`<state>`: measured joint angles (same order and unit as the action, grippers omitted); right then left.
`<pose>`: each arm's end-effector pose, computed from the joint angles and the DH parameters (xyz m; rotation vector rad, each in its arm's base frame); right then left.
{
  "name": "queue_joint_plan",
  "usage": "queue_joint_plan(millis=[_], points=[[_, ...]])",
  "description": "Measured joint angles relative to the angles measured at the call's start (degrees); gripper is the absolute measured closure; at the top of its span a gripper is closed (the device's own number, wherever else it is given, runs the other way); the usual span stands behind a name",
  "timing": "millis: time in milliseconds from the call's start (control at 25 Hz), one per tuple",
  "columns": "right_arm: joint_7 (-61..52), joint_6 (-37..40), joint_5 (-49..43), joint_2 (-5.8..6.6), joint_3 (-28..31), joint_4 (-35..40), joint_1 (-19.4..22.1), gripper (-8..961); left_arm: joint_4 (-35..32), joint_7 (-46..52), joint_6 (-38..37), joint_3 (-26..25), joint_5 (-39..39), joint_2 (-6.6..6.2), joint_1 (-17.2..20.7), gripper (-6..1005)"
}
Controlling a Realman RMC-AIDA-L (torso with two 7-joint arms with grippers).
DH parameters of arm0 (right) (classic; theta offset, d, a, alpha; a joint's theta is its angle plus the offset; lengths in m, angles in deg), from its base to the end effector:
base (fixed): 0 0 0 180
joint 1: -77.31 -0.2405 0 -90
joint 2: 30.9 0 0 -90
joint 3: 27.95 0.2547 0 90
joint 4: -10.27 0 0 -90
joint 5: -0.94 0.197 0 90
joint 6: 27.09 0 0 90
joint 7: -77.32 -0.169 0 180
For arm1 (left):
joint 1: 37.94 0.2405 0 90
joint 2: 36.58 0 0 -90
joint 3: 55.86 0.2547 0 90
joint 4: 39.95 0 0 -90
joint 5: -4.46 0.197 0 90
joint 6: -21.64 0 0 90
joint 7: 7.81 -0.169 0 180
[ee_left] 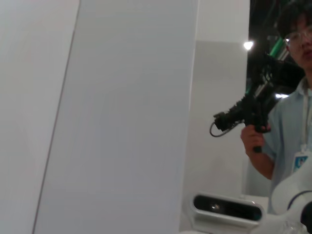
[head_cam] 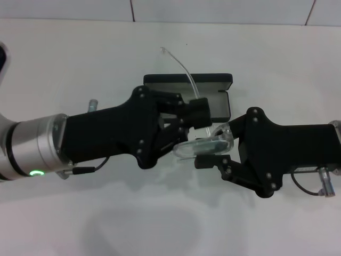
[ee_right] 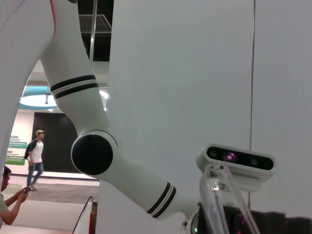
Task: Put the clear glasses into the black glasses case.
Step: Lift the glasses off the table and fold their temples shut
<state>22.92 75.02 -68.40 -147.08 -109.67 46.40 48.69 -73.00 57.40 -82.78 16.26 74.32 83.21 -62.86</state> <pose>0.1469 0.2660 -0.0332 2.7949 0.2436 -1.3403 -0.1581 0.2637 -0.0271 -2.7298 -0.1982 -1.5409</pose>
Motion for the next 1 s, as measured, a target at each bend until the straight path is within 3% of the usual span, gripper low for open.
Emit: queue_joint_plan(millis=[160,360,520,640,1000], points=[[0.0,0.14,0.09,0.0,-0.03,0.02,0.41,835,-0.42,-0.24,-0.01,-1.62,-1.96,-0.22,0.97,876],[0.49,1.99,2.23,0.0,0.15,0.26,1.84,835,0.26,-0.21,0.69,-10.76,-2.52,-0.14,2.43,876],[1.59,6.52,3.8,0.02,0.16,0.03,2.3,835,1.02,0.75,5.67,-14.74,-2.35,-0.13,3.15,877],[1.37,10.99,4.9,-0.01,-0.53,0.23,1.84,835,1.47,1.52,7.99,-14.27,-0.27,-0.17,2.42,877],[0.89,8.79,5.51,0.0,-3.79,-0.47,-0.17,835,1.66,1.57,7.85,-7.47,0.55,0.05,-0.16,877]])
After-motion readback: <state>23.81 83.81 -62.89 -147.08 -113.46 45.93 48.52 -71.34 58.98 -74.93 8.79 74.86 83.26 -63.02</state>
